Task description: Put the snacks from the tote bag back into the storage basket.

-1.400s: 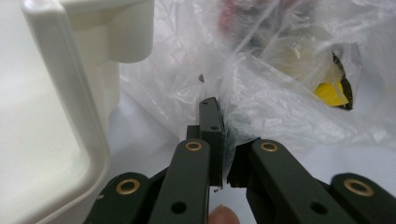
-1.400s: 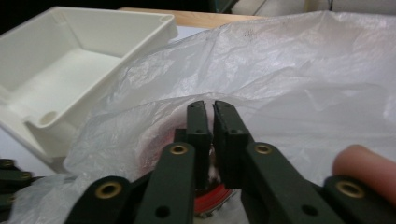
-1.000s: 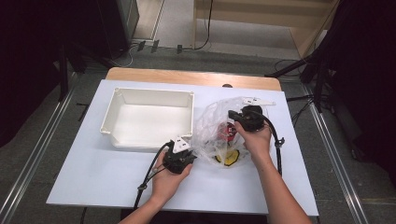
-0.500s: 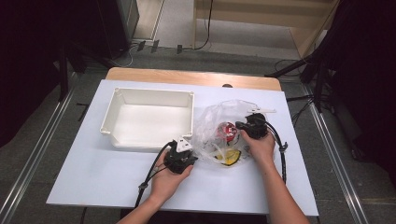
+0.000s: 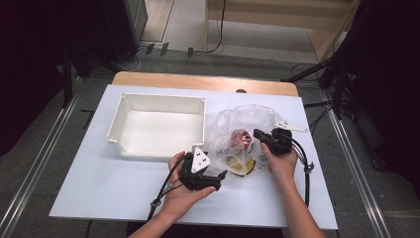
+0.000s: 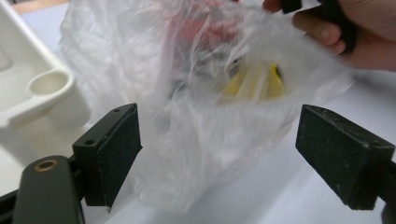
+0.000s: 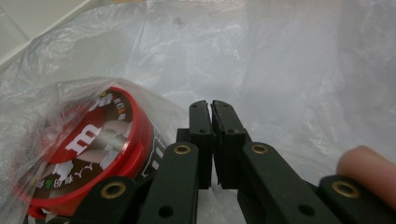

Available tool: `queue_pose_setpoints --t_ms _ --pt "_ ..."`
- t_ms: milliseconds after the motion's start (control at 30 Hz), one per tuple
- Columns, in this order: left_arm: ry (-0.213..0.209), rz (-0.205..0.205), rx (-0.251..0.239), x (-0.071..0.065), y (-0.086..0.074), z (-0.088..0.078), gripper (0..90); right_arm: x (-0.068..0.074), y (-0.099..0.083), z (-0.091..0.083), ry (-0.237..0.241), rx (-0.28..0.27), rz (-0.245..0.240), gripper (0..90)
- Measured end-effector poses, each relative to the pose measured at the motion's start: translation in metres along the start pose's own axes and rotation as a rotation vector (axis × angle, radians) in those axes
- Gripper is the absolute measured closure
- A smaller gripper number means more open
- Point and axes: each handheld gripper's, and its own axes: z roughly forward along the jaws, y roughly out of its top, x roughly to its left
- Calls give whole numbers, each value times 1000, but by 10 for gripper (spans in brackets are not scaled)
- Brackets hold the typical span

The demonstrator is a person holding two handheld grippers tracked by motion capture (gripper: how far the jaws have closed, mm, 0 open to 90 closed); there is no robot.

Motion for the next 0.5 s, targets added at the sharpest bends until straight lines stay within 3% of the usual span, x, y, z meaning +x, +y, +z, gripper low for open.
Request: queue_pose_setpoints --t_ms 100,167,200,333,500 --pt "2 22 13 -5 2 9 172 3 -7 2 14 0 -5 890" --pt "35 13 64 -3 -1 18 288 3 -8 4 35 13 2 890" --pt "44 2 86 0 -2 22 393 3 -8 3 32 4 1 890" --pt "3 -41 146 13 -7 30 637 5 -3 -6 38 -27 4 889" --pt "2 -92 181 26 -13 33 829 18 8 -29 43 -101 -31 857"
